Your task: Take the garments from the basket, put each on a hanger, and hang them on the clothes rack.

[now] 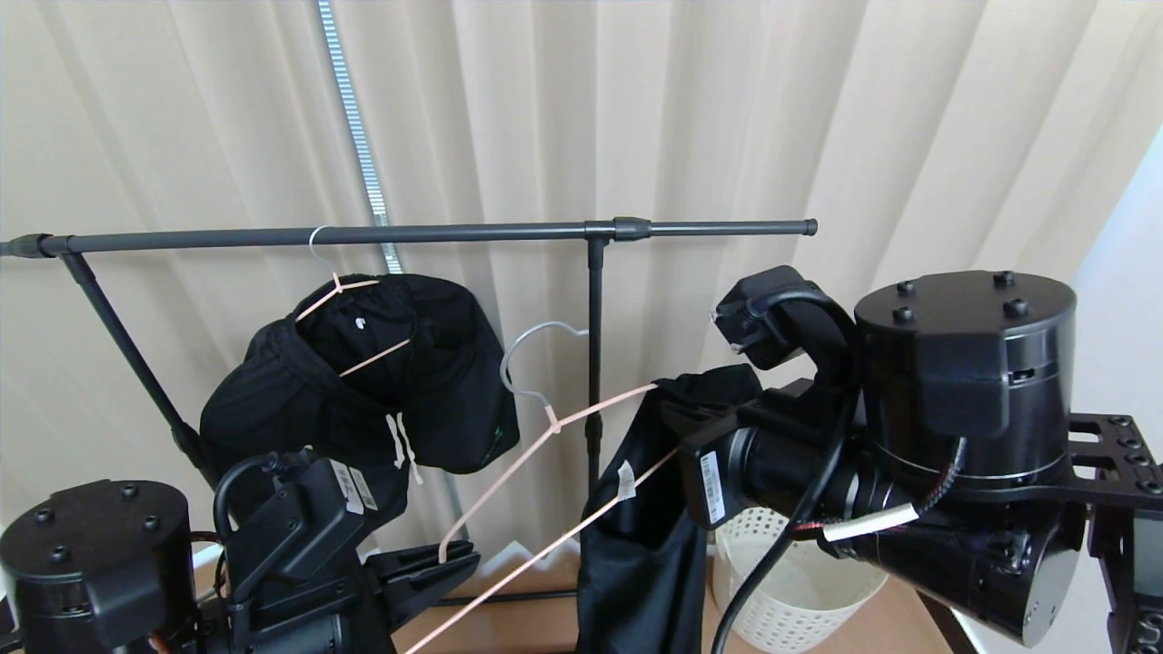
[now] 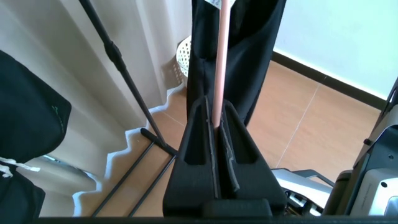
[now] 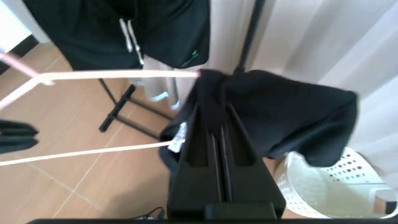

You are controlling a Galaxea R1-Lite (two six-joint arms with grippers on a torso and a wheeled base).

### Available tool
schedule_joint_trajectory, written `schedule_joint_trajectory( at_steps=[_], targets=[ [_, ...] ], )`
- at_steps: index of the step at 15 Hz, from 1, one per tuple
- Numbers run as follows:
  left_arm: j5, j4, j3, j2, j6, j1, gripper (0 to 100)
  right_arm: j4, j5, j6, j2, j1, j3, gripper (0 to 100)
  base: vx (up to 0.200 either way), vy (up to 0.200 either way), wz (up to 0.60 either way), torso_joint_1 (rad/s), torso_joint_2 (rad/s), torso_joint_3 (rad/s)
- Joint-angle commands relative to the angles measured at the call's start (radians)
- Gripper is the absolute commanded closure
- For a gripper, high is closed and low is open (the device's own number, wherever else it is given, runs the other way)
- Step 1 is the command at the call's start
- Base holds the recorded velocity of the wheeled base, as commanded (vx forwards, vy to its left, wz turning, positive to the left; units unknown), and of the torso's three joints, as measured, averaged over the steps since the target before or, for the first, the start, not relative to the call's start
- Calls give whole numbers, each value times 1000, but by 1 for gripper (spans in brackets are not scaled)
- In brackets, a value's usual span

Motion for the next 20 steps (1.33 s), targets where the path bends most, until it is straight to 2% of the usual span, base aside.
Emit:
schedule_joint_trajectory(
  at_steps=[1, 5, 7, 9, 11, 14, 17, 20],
  targets=[
    [0, 0, 1, 0, 0, -1, 100, 1, 1, 9, 3, 46, 4, 100, 0, 0, 0, 0, 0, 0],
    [0, 0, 1, 2, 0, -3, 100, -3, 5, 43, -12, 119, 4, 100, 0, 0, 0, 0, 0, 0],
    [0, 0, 4, 0, 0, -4, 100, -6, 27, 87, -14, 145, -3, 100, 0, 0, 0, 0, 0, 0],
    [0, 0, 6, 2, 0, -10, 100, -53, 62, 127, -17, 159, -3, 100, 0, 0, 0, 0, 0, 0],
    [0, 0, 7, 2, 0, -23, 100, -115, 65, 169, -14, 179, -6, 100, 0, 0, 0, 0, 0, 0],
    [0, 0, 9, 0, 0, -24, 100, -122, 87, 215, -14, 197, -4, 100, 0, 0, 0, 0, 0, 0],
    [0, 0, 11, -6, 1, -23, 100, -142, 82, 204, -11, 194, 5, 100, 0, 0, 0, 0, 0, 0],
    [0, 0, 12, -18, 1, -24, 100, -142, 77, 144, -18, 155, 24, 100, 0, 0, 0, 0, 0, 0]
  ],
)
